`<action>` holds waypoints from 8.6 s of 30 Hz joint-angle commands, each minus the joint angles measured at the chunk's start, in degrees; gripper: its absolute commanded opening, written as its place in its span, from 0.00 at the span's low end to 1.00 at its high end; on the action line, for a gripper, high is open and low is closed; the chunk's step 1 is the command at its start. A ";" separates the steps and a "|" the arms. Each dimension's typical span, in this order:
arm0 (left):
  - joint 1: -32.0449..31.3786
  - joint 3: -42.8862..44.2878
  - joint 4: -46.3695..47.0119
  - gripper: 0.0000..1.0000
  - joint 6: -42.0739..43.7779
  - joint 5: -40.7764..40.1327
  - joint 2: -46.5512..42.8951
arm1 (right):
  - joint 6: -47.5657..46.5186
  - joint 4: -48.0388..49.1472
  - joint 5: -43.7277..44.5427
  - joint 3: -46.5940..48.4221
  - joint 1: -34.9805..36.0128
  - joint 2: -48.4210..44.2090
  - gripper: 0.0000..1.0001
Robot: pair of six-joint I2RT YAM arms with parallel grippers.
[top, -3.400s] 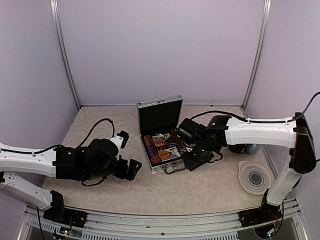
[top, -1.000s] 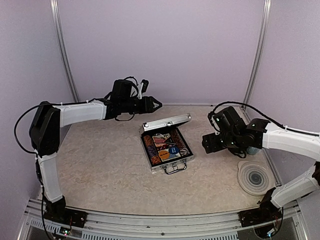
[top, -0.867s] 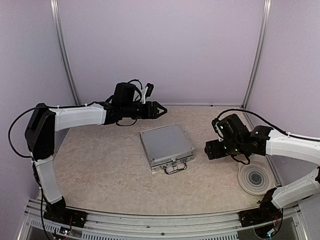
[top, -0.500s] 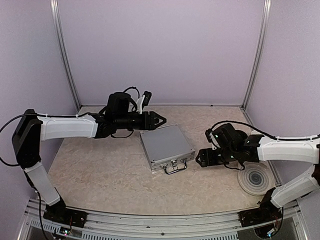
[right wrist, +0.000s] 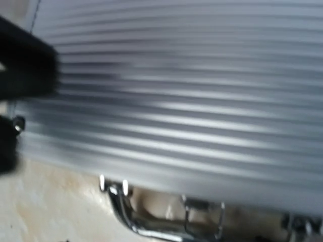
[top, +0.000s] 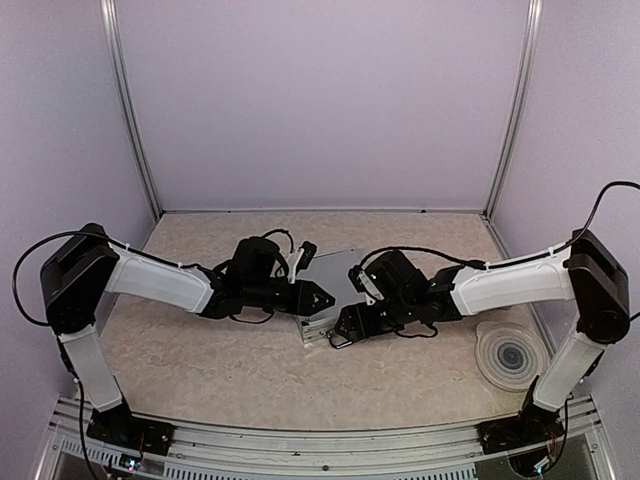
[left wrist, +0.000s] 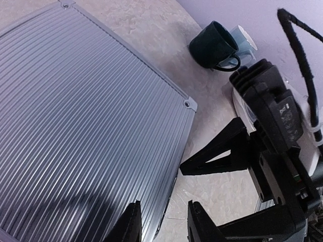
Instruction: Pack up texas hold em set
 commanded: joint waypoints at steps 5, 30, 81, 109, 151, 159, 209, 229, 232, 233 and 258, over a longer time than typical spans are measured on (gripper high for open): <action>0.11 -2.99 5.99 0.27 -1.50 2.34 4.64 | -0.68 2.56 -2.42 3.93 0.73 7.49 0.77; 1.67 -6.41 8.79 0.19 -3.17 4.88 4.20 | -0.51 12.51 -10.57 1.02 -0.03 4.65 0.78; 1.66 -6.00 10.01 0.19 -3.63 6.23 4.17 | -0.08 7.26 -5.48 -3.88 1.26 -1.07 0.77; 1.54 -6.48 9.54 0.19 -3.22 6.03 2.20 | -2.48 6.87 -4.11 0.44 -0.32 8.59 0.78; 1.19 -4.77 8.40 0.19 -3.00 6.10 3.34 | -4.75 7.29 -4.95 1.42 -2.52 -0.26 0.78; 1.19 -4.88 8.69 0.19 -3.07 6.21 3.70 | -5.85 6.13 -5.74 0.93 -2.43 -0.93 0.78; 1.07 -6.31 9.76 0.19 -3.52 6.25 2.45 | 11.70 18.28 -15.18 -7.72 -2.95 3.04 0.00; 1.01 -5.94 9.36 0.19 -3.45 6.18 2.10 | 24.06 35.79 -28.89 -12.42 -6.01 -1.92 0.00; 0.93 -5.93 9.36 0.19 -3.44 6.17 2.08 | 27.48 40.96 -31.41 -13.45 -6.59 -1.96 0.00; 0.93 -5.87 9.36 0.19 -3.44 6.20 2.04 | 28.58 42.68 -32.26 -13.80 -6.74 -1.90 0.00; 0.81 -6.15 8.88 0.19 -2.47 5.52 2.26 | 36.59 47.08 -34.27 -12.16 -7.44 -3.09 0.00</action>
